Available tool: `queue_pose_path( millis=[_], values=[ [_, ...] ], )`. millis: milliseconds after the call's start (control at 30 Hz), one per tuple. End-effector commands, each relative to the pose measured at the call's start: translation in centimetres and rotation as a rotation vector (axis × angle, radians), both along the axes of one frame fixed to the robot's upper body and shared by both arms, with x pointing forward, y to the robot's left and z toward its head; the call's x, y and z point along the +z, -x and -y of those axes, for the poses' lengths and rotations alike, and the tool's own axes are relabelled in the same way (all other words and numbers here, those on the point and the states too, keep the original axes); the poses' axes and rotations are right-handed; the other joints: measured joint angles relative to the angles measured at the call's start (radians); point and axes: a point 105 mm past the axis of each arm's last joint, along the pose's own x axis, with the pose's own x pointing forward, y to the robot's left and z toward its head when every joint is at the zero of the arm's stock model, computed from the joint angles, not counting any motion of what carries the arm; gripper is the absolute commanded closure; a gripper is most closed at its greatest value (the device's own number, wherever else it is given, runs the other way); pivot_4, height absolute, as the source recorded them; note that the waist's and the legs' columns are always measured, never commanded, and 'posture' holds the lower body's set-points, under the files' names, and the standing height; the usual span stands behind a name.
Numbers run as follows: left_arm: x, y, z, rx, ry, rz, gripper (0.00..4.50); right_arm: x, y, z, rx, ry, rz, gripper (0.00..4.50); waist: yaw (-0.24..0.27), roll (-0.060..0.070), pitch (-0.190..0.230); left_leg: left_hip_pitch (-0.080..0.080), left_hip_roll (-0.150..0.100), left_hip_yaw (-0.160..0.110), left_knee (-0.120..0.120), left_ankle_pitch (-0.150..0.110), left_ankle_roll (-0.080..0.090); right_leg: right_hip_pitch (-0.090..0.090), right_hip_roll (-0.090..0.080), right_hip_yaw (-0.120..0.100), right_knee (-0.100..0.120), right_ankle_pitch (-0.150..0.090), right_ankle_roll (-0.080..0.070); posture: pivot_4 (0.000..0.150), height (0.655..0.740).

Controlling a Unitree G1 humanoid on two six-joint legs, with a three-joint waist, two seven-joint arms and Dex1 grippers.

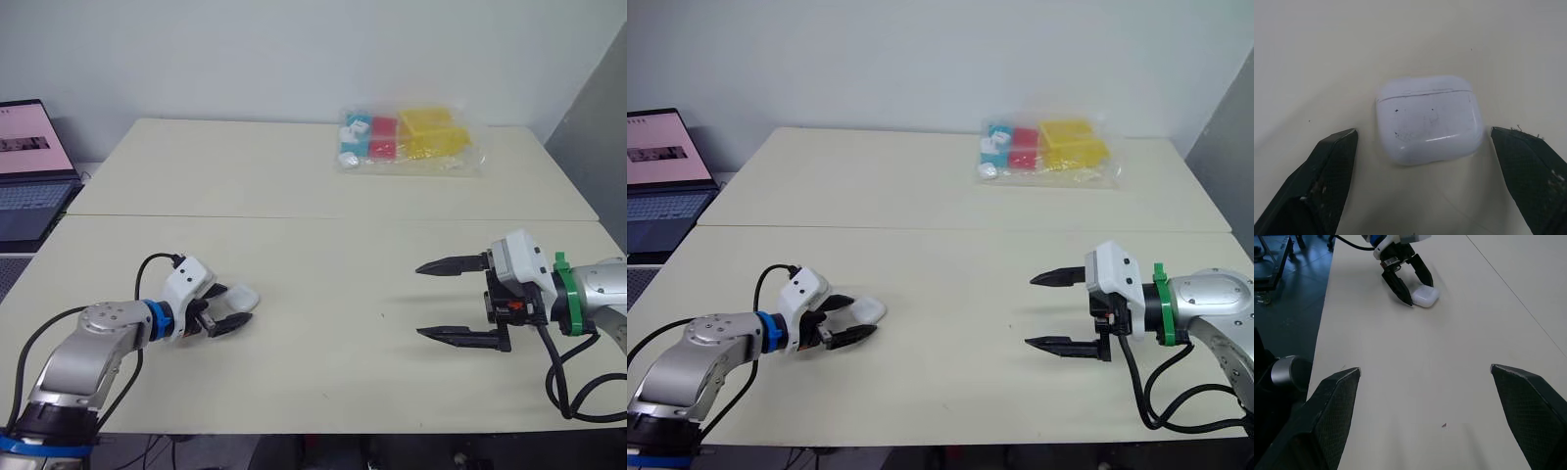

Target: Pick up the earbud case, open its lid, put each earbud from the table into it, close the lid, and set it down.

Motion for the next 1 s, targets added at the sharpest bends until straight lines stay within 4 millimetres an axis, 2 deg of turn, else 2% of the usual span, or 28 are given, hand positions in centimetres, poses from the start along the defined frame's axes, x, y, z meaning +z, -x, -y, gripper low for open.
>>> queue_pose_path(
  millis=[33,333,433,567,767,867,933,1000],
  values=[
    [-0.2,-0.4,0.6,-0.015,0.001,-0.001,0.0,0.7,0.4,-0.6,0.04,0.002,0.044,0.05,0.0,0.0,0.0,0.0,0.0,0.0,0.0,0.0,0.0,0.001,0.0,0.0,0.0,0.0,0.0,0.15,0.74],
    [-0.8,-0.4,0.4,-0.034,-0.035,-0.016,0.0,0.6,0.6,-0.6,0.042,0.002,0.038,0.05,0.0,0.0,0.0,0.001,-0.001,0.0,0.0,0.0,0.0,0.001,0.0,0.0,0.0,0.0,0.001,0.15,0.74],
    [-1.3,-0.2,0.4,-0.046,-0.048,-0.035,0.57,0.5,0.6,-0.7,0.041,0.001,0.04,0.0,0.0,0.0,0.0,0.001,0.0,0.0,0.0,0.0,0.0,0.001,-0.001,0.0,0.0,0.0,0.0,0.15,0.74],
    [-1.9,0.1,0.2,-0.053,-0.075,-0.045,1.71,0.5,0.7,-0.7,0.041,-0.001,0.041,0.0,0.0,0.0,0.0,0.001,0.0,0.0,0.0,0.0,0.0,0.001,-0.001,0.0,0.0,0.0,0.0,0.15,0.74],
    [-1.6,0.3,0.6,-0.107,-0.085,-0.029,1.72,0.5,0.6,-0.8,0.031,-0.015,0.042,0.0,0.0,0.001,0.0,0.001,0.0,0.001,0.0,0.0,0.0,0.001,-0.001,0.001,-0.001,0.0,0.0,0.15,0.74],
    [-0.8,0.4,1.8,-0.181,-0.042,0.017,1.72,0.7,0.5,-0.8,0.015,-0.028,0.043,0.0,0.0,0.001,0.0,0.001,0.0,0.001,0.0,0.0,0.0,0.001,-0.001,0.001,-0.001,0.0,0.0,0.15,0.74],
    [0.3,0.5,3.3,-0.271,-0.002,0.098,1.72,0.7,0.3,-0.7,-0.007,-0.029,0.052,0.0,0.0,0.001,0.0,0.0,0.0,0.001,-0.001,0.0,0.0,0.0,-0.001,0.001,-0.001,0.0,0.0,0.15,0.74],
    [1.5,0.7,5.9,-0.377,0.053,0.179,1.72,0.7,0.0,-0.2,-0.053,-0.036,0.027,0.0,0.005,0.0,0.0,-0.002,-0.001,0.001,0.0,0.0,0.0,0.0,-0.001,0.0,-0.002,0.0,0.001,0.15,0.74]
  ],
)
